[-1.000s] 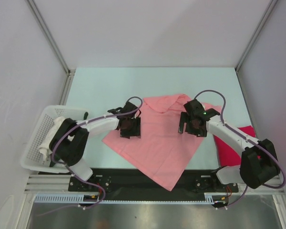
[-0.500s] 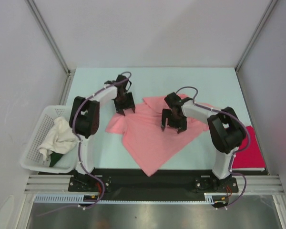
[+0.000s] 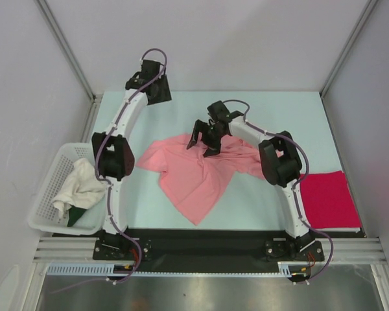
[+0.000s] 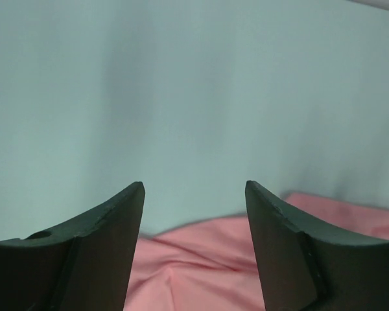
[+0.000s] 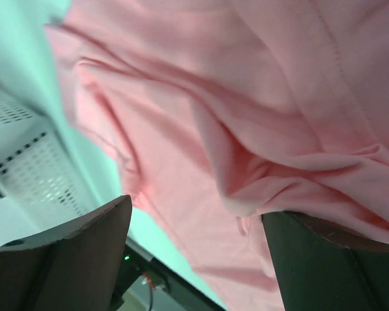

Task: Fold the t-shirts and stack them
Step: Flatten the tshirt out

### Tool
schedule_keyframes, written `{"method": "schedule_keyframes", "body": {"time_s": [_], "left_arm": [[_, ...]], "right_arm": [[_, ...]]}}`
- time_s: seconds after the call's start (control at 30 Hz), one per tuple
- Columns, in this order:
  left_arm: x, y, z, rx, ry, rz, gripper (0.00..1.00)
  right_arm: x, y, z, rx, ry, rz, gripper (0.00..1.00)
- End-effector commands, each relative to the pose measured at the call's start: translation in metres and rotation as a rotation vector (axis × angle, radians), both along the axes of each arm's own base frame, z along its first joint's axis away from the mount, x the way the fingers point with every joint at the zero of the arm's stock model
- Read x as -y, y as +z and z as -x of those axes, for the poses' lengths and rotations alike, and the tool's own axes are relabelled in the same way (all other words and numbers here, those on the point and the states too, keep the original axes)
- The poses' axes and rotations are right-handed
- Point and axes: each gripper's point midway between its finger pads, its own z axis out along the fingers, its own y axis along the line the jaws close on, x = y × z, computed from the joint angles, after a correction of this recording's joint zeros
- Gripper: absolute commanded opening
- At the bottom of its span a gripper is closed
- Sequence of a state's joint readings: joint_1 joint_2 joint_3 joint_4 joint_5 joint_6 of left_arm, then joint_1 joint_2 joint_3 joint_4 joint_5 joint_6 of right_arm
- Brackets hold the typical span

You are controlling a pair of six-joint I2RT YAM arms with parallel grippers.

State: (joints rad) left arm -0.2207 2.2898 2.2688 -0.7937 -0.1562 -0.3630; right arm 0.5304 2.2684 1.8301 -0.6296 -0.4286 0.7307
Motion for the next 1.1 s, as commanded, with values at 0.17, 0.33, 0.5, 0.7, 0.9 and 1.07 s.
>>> {"method": "schedule_keyframes", "body": {"time_s": [0.17, 0.33, 0.5, 0.7, 0.9, 1.07], "left_arm": [[0.074, 0.061, 0.114, 0.016, -0.275, 0.070, 0.69], [0.103, 0.035, 0.233, -0.072, -0.374, 0.270, 0.63], [0.121, 0.013, 0.319, -0.142, -0.424, 0.368, 0.51], [0.141, -0.035, 0.407, -0.322, -0.434, 0.475, 0.52], [0.119, -0.026, 0.411, -0.222, -0.322, 0.502, 0.54], [0.111, -0.034, 0.430, -0.284, -0.225, 0.593, 0.49]], "right_arm": [[0.065, 0.096, 0.018, 0.106, -0.033, -0.120, 0.88], [0.155, 0.098, 0.066, 0.130, -0.151, 0.004, 0.89], [0.227, 0.099, 0.109, 0.147, -0.299, -0.003, 0.88], [0.214, 0.095, 0.152, 0.104, -0.228, -0.062, 0.87], [0.148, 0.068, 0.202, 0.019, -0.030, -0.149, 0.79], [0.085, 0.025, 0.234, -0.032, -0.021, -0.167, 0.73]]}}
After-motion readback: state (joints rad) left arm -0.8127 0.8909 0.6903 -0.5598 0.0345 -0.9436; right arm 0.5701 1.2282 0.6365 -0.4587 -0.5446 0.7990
